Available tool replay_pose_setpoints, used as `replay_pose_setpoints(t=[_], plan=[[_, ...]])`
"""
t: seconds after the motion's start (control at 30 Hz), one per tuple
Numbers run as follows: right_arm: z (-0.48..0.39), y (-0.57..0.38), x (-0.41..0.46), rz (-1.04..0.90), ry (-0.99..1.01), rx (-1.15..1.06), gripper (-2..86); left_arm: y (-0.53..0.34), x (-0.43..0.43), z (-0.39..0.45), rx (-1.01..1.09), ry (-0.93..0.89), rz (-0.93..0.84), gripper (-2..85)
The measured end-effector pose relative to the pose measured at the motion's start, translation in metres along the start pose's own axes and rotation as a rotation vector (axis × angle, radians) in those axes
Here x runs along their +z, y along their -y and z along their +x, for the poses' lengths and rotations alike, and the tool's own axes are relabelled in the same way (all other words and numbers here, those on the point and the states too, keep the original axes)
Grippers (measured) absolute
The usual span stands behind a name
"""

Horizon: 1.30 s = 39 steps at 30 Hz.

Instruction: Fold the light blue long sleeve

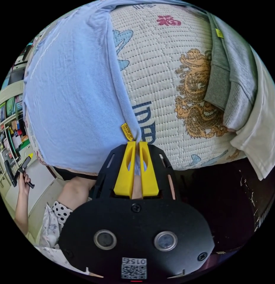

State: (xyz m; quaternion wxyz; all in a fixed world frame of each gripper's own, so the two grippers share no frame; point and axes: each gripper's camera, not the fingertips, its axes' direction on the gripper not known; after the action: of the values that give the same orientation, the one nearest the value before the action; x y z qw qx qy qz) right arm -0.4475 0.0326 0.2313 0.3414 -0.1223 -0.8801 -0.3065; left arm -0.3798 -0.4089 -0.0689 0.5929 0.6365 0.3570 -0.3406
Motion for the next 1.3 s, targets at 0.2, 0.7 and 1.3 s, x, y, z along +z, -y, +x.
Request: replay_pose_setpoints(t=[0.2,0.7,1.3], plan=[[0.029,0.012,-0.009,0.093,0.033,0.003,1.6,0.027,0.051,0.141,0.212,-0.030,0.174,5.9],[0.187,0.064,-0.187,0.532,0.127,-0.154,7.7,-0.030,0.319,0.401,0.502,0.148,0.124,3.2],[0.410,0.503,-0.285,0.491,0.284,0.374,10.3,-0.044,0.411,0.419,0.436,0.275,-0.067,2.9]])
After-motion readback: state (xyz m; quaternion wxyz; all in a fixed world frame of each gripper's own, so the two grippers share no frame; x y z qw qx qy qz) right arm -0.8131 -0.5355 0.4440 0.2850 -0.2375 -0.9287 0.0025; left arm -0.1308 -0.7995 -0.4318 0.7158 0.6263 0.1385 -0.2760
